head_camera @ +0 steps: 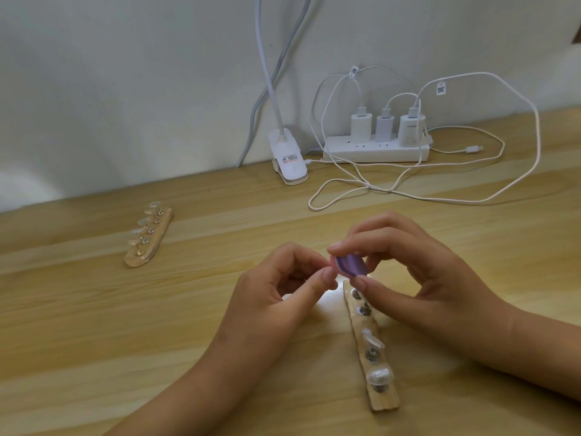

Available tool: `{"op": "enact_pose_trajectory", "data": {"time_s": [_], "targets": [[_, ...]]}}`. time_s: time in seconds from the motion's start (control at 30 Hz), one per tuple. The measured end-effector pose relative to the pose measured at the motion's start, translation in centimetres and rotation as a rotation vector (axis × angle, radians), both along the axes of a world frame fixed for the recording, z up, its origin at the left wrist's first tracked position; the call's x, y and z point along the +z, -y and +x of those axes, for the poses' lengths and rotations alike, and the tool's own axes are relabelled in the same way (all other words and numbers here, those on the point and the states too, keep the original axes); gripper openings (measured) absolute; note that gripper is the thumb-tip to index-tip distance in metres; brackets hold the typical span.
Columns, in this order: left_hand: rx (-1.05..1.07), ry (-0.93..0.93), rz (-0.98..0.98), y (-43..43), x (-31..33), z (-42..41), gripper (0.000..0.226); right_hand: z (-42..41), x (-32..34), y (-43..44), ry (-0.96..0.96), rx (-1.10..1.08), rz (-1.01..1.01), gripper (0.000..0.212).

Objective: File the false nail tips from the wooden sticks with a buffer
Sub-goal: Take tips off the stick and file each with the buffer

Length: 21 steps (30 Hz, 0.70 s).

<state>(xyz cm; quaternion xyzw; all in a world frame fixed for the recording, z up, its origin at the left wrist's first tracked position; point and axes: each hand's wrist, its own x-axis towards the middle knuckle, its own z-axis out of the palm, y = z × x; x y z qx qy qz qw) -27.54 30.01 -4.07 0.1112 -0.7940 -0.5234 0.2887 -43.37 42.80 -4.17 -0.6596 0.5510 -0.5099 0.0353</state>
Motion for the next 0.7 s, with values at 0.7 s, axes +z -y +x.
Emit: {"op": "enact_pose_trajectory", "data": {"time_s": [0.7], "targets": [[-0.031,-0.066,0.004,0.00,-0.26,-0.27,0.004,0.48,-0.43,0.23,0.025,0.044,-0.067,0.026]]}}
